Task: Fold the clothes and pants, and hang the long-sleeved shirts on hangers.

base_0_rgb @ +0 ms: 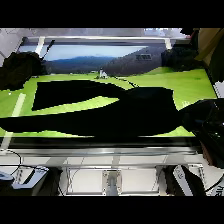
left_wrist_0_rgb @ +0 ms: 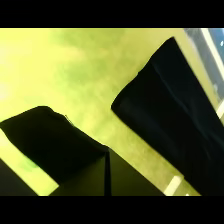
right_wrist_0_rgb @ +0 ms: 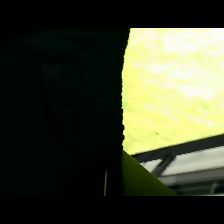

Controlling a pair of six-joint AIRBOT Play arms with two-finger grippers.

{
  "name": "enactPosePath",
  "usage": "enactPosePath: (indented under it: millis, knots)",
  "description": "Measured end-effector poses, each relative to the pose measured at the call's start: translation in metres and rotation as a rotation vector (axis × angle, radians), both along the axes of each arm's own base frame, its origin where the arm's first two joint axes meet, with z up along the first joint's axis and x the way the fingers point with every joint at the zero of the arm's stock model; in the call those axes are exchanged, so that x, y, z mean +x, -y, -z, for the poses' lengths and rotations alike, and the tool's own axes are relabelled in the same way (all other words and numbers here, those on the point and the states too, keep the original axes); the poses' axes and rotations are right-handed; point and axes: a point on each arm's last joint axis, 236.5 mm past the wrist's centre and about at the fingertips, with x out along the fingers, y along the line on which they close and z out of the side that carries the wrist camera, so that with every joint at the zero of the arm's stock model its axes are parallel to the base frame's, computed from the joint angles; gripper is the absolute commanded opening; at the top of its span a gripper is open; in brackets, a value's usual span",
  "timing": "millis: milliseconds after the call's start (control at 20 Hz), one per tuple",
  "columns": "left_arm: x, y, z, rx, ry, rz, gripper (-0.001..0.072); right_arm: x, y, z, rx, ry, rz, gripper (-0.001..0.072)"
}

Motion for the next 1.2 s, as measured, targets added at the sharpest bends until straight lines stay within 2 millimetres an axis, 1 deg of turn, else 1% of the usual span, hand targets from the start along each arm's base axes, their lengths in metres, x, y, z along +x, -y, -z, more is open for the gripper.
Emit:
enactPosePath:
  millis: [50, 150, 250, 350, 500, 600, 650, 700, 800, 850, 900, 1000, 1050, 1100, 1200]
  knots:
    - [-0.003, 0.005, 0.005, -0.013, -0.019, 0.015, 0.0005, -0.005, 0.002, 0.004, -0.012, -0.020, -0.003, 0.0025]
    - [-0.017, 0.014, 0.025, -0.041, -0.102, 0.030, 0.0005, -0.015, 0.008, 0.013, -0.045, -0.061, -0.013, 0.0025]
    - [-0.042, 0.017, 0.052, -0.056, -0.229, 0.021, 0.0005, -0.023, 0.013, 0.018, -0.071, -0.091, -0.020, 0.0025]
    - [-0.064, 0.016, 0.072, -0.055, -0.332, 0.000, 0.0005, -0.027, 0.016, 0.021, -0.087, -0.108, -0.025, 0.0025]
    - [-0.082, 0.013, 0.088, -0.046, -0.410, -0.029, 0.0005, -0.031, 0.019, 0.023, -0.104, -0.122, -0.030, 0.0025]
    - [-0.089, 0.011, 0.093, -0.040, -0.435, -0.048, 0.0005, -0.036, 0.025, 0.026, -0.128, -0.147, -0.023, 0.0025]
    - [-0.089, 0.008, 0.093, -0.038, -0.430, -0.074, 0.0005, -0.039, 0.030, 0.028, -0.147, -0.164, -0.015, 0.0025]
    - [-0.085, 0.006, 0.091, -0.042, -0.409, -0.098, 0.0004, -0.042, 0.034, 0.030, -0.166, -0.180, -0.007, 0.0024]
    - [-0.065, 0.005, 0.081, -0.046, -0.320, -0.120, 0.0004, -0.042, 0.041, 0.031, -0.188, -0.183, 0.013, 0.0024]
    - [-0.048, 0.005, 0.073, -0.049, -0.253, -0.124, 0.0004, -0.037, 0.042, 0.030, -0.189, -0.167, 0.026, 0.0024]
    - [-0.032, 0.006, 0.064, -0.044, -0.195, -0.117, 0.0004, -0.028, 0.042, 0.025, -0.179, -0.131, 0.045, 0.0024]
    - [0.003, 0.009, 0.038, -0.024, -0.075, -0.093, 0.0004, -0.005, 0.040, 0.009, -0.155, -0.036, 0.070, 0.0024]
    - [0.018, 0.009, 0.023, -0.006, -0.028, -0.078, 0.0004, 0.004, 0.041, 0.000, -0.150, 0.004, 0.078, 0.0023]
    - [0.032, 0.009, 0.004, 0.017, 0.022, -0.066, 0.0004, 0.013, 0.042, -0.012, -0.149, 0.043, 0.080, 0.0024]
    - [0.051, 0.006, -0.036, 0.077, 0.101, -0.043, 0.0004, 0.027, 0.047, -0.036, -0.167, 0.102, 0.077, 0.0023]
